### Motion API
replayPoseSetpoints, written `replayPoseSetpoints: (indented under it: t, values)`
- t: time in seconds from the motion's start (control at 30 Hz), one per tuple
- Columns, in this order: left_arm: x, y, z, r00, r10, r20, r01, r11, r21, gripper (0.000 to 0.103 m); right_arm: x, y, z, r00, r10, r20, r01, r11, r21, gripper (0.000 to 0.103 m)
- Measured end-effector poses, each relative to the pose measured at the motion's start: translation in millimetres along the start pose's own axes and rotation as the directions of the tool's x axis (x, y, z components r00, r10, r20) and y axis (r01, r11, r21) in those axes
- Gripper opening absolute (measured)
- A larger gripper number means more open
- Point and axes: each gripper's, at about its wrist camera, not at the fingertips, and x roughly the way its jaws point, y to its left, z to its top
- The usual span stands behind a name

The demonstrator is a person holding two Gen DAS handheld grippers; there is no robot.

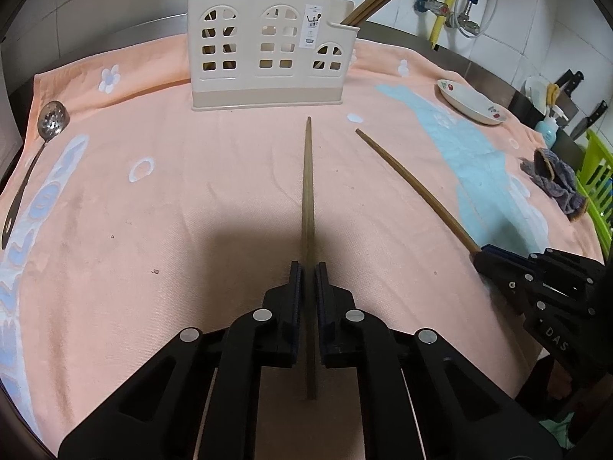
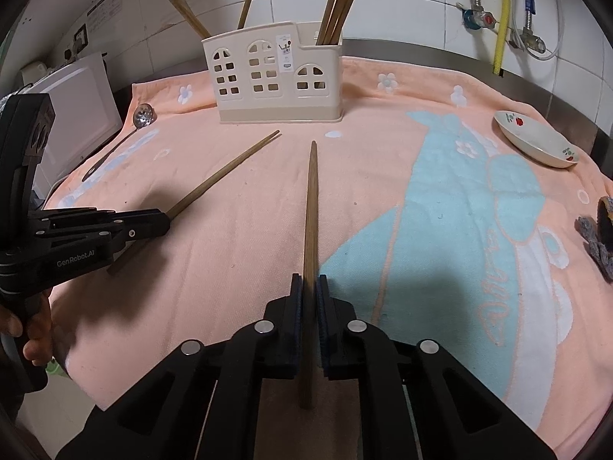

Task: Organize utensils
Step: 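Hold both chopsticks closed in the tools above the towel, then raise both held chopsticks upright and lower them into the cream holder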

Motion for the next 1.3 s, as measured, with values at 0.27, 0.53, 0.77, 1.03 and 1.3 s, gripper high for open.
replayPoseSetpoints:
  t: [0.27,0.53,0.77,1.03,1.3]
  values:
    - [-14,3,6,0.999,-0.002,0.033,0.002,1.000,0.000,0.006,-15,0,10,0.999,0.004,0.048,-0.003,1.000,-0.008,0.007]
    - [-39,2,23,0.994,0.005,0.106,-0.007,1.000,0.016,0.006,-40,1,37,0.990,0.014,0.144,-0.010,1.000,-0.029,0.007]
    - [-55,6,39,0.987,0.011,0.158,-0.014,1.000,0.021,0.006,-53,4,69,0.977,0.046,0.207,-0.037,0.998,-0.048,0.007]
    - [-67,12,53,0.981,0.016,0.192,-0.021,0.999,0.025,0.006,-51,7,78,0.986,0.039,0.164,-0.026,0.996,-0.082,0.007]
    - [-72,12,64,0.978,0.023,0.208,-0.033,0.998,0.044,0.006,-40,4,62,0.993,0.036,0.112,-0.027,0.996,-0.079,0.007]
